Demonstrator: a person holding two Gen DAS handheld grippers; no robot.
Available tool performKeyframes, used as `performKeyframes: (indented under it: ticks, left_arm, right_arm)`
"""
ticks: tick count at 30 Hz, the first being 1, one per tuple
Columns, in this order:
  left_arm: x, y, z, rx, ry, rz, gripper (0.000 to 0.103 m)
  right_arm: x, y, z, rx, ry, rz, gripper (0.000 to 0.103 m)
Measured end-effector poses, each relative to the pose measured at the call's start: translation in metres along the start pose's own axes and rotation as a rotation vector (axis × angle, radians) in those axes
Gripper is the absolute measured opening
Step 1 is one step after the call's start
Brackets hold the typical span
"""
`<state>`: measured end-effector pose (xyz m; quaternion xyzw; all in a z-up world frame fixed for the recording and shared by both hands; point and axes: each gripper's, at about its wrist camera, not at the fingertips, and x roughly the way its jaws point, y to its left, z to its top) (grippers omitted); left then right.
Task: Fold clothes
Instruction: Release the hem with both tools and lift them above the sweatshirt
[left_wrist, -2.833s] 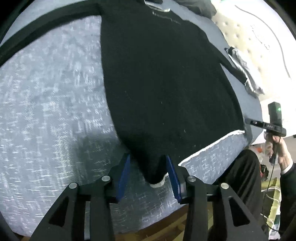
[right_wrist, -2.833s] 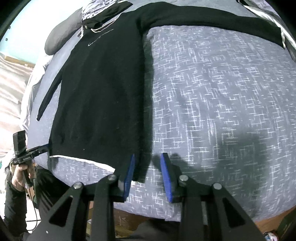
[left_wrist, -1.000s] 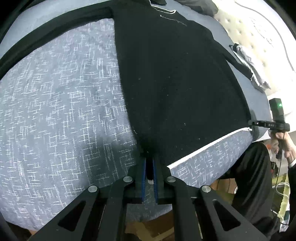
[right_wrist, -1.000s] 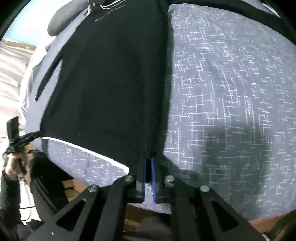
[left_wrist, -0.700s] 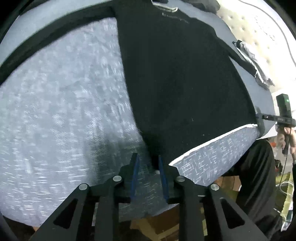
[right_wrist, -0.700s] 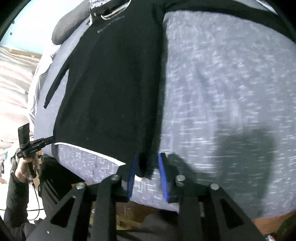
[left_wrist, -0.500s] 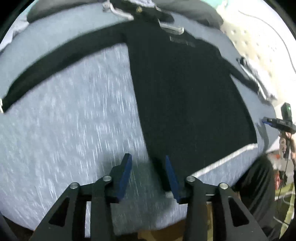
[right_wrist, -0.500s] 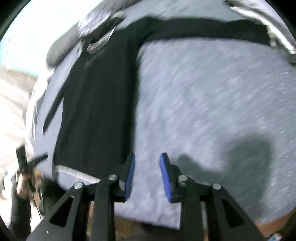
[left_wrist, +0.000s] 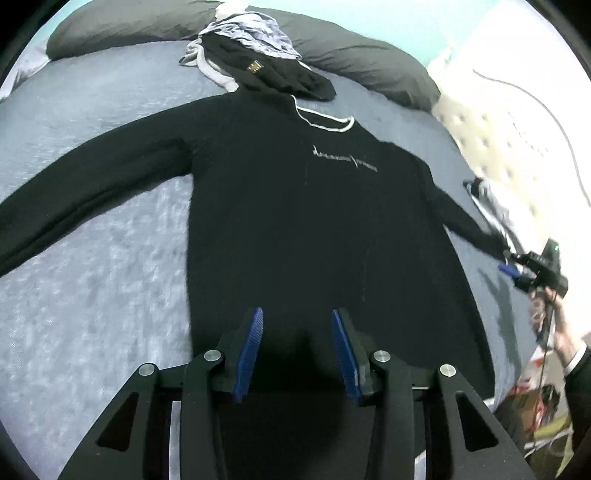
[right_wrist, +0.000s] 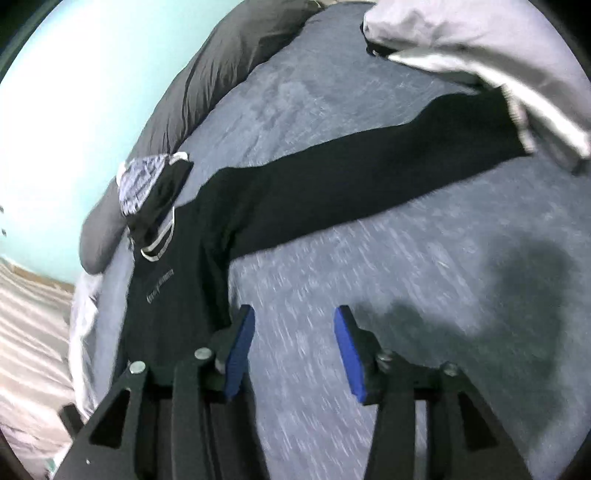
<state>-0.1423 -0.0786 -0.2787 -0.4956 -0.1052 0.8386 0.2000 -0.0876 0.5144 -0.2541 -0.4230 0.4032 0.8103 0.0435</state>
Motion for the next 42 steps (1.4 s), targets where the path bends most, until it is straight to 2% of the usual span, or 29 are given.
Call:
performKeyframes:
  ticks: [5,11,19,20,22,24,25,31,34,37,40,41,42]
  left_arm:
    - [0.028,0.003,0.016,-0.011,-0.041,0.019,0.043]
    - [0.042,0.007,0.013,-0.007,-0.076,0.046,0.043]
    - [0.057,0.013,0.001,-0.016,-0.061,0.028,0.043]
    - [0.057,0.013,0.001,-0.012,-0.063,0.029,0.043]
    - [0.056,0.013,0.001,-0.008,-0.065,0.033,0.043]
    - [0.056,0.014,0.0,-0.011,-0.066,0.026,0.043]
    - [0.056,0.014,0.0,-0.013,-0.065,0.024,0.043]
    - [0.056,0.012,-0.002,-0.003,-0.06,0.027,0.043]
    - [0.057,0.013,-0.002,-0.004,-0.061,0.032,0.043]
    - [0.057,0.015,-0.002,-0.008,-0.059,0.035,0.043]
    - [0.058,0.014,-0.002,-0.005,-0.058,0.037,0.044]
    - [0.057,0.014,-0.002,-0.004,-0.059,0.037,0.044]
    - [0.057,0.014,-0.001,-0.004,-0.06,0.037,0.044]
  right_arm:
    - [0.055,0.017,0.015,-0.007,0.045,0.068,0.046]
    - [0.12,0.045,0.022,-0.034,0.101,0.127,0.046]
    - [0.165,0.067,0.035,-0.088,0.115,0.13,0.043]
    - [0.167,0.069,0.035,-0.1,0.115,0.124,0.04]
    - [0.171,0.072,0.035,-0.126,0.115,0.112,0.02]
    - [0.171,0.072,0.034,-0.142,0.109,0.11,0.005]
    - [0.169,0.072,0.034,-0.146,0.098,0.109,0.003]
    - [0.154,0.062,0.042,-0.101,0.014,0.108,0.002]
    - [0.161,0.056,0.04,-0.096,0.036,0.077,0.002]
    - [0.162,0.054,0.04,-0.079,0.056,0.114,0.003]
    - [0.149,0.043,0.044,-0.038,0.041,0.115,0.004]
    - [0.142,0.038,0.044,-0.027,0.028,0.119,0.005]
    - [0.133,0.032,0.045,-0.023,0.01,0.118,0.012]
